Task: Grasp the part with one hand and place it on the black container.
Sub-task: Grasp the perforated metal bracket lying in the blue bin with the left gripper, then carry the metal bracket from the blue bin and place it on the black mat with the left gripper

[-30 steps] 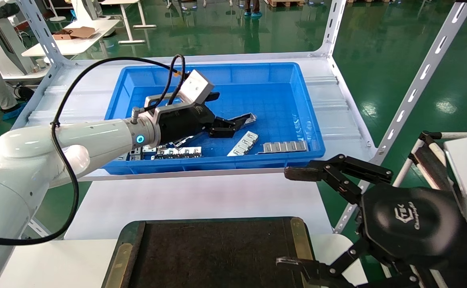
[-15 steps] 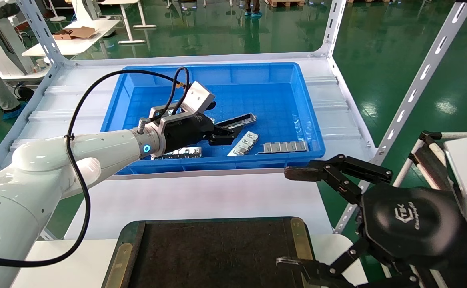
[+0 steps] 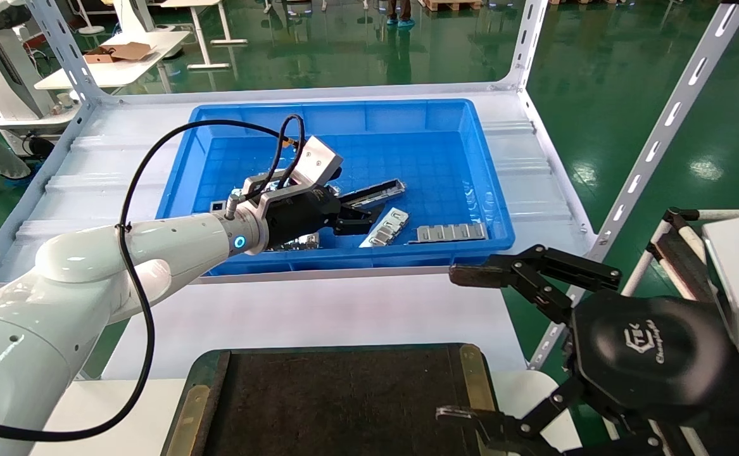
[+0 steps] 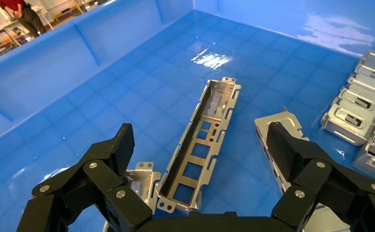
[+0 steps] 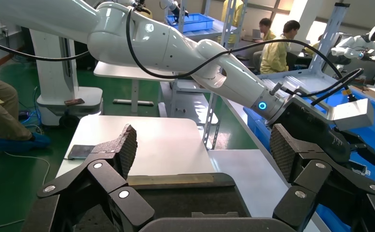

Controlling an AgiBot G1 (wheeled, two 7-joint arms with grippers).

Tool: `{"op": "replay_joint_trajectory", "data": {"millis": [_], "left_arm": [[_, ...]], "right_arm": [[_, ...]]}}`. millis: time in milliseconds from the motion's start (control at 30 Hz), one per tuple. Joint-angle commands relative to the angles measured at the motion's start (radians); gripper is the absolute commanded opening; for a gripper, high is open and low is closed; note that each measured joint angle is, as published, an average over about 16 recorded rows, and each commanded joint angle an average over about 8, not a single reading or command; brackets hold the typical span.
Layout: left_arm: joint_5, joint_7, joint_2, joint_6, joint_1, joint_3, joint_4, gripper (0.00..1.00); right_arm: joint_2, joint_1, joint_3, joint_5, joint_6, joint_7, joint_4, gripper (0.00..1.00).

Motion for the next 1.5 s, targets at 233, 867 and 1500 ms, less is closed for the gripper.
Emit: {"op": "replay_joint_trajectory", "data": {"millis": [233, 867, 1500], "left_arm": [[-0.047, -0.011, -0.001, -0.024, 0.008, 0.052, -0.016, 0.0], [-0.149, -0.011, -0.003, -0.059, 0.022, 0.152, -0.021, 0.0], [-0.248, 0.016, -0.005, -0.066, 0.013, 0.213, -0.018, 0.0]], "right_arm": [[0.0, 0.0, 0.0, 0.0, 0.0, 0.0, 0.0, 0.0], [0.0, 0.0, -0.001, 0.001, 0.0, 0.0, 0.0, 0.0], [0.001, 0.0, -0.002, 0.001, 0.001, -0.001, 0.0, 0.0]]}}
